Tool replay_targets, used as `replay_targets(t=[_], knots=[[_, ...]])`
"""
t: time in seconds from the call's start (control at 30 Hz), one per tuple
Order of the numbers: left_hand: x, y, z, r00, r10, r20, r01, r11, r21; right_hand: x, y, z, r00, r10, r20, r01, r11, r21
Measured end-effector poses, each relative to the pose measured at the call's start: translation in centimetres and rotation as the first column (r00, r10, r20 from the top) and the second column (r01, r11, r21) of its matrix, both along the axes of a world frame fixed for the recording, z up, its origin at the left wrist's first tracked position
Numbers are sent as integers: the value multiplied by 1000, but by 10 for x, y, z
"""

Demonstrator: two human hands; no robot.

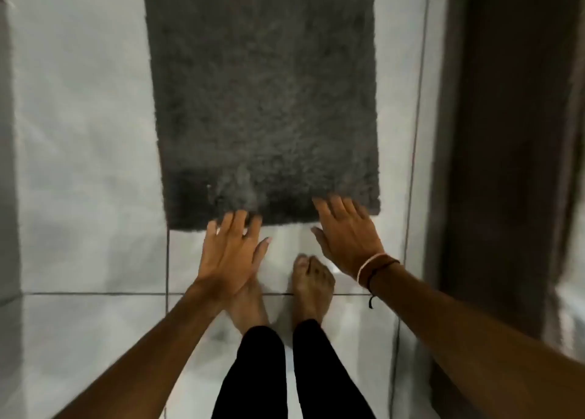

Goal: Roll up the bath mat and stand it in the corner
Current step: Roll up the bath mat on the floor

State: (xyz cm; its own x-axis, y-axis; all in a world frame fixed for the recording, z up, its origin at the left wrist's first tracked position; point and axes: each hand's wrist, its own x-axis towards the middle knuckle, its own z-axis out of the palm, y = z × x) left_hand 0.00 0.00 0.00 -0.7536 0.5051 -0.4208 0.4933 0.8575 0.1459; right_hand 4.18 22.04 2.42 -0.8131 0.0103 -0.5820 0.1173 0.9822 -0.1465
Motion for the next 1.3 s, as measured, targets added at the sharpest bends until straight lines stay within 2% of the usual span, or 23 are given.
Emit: replay_targets(t=[0.13,0.17,0.23,0.3,0.37,0.5,0.57,0.67,0.8,0.93,1.07,1.13,1.23,1.3], knots=[[23,-3,-109,994,-33,105,42,996,-78,18,-2,-102,1000,18,25,-17,999,-46],[22,-3,-128,996,-46,73,52,995,-80,18,1,-117,999,29,19,-28,998,-49],[22,-9,-155,984,-127,-128,115,989,-96,21,5,-139,996,82,-31,-83,996,-21],[13,-16,-169,913,-256,-318,233,966,-110,18,9,-151,978,186,-99,-181,982,60],[3,-16,-172,863,-325,-386,311,945,-101,13,9,-154,965,246,-93,-230,961,154],[-20,4,-152,892,-344,-292,317,938,-137,-15,4,-146,964,251,-87,-231,954,189],[-34,10,-145,903,-313,-296,286,949,-132,-33,6,-139,962,246,-121,-216,952,217],[-66,20,-146,903,-211,-375,190,977,-93,-57,14,-126,946,185,-265,-103,949,297],[-97,32,-160,918,-122,-377,131,991,-2,-51,15,-140,853,160,-497,-51,973,226],[-110,32,-180,889,-66,-454,115,990,83,-37,3,-176,894,128,-430,-37,976,213],[-127,27,-185,889,34,-457,58,981,186,-67,16,-192,797,78,-599,-33,996,85],[-139,29,-179,878,136,-460,-7,962,271,-87,27,-190,806,64,-588,-67,998,16],[-145,28,-162,785,269,-558,-8,905,425,-115,32,-183,844,-100,-528,48,993,-110],[-135,24,-156,794,284,-537,-16,894,449,-134,36,-181,842,-168,-512,94,981,-168]])
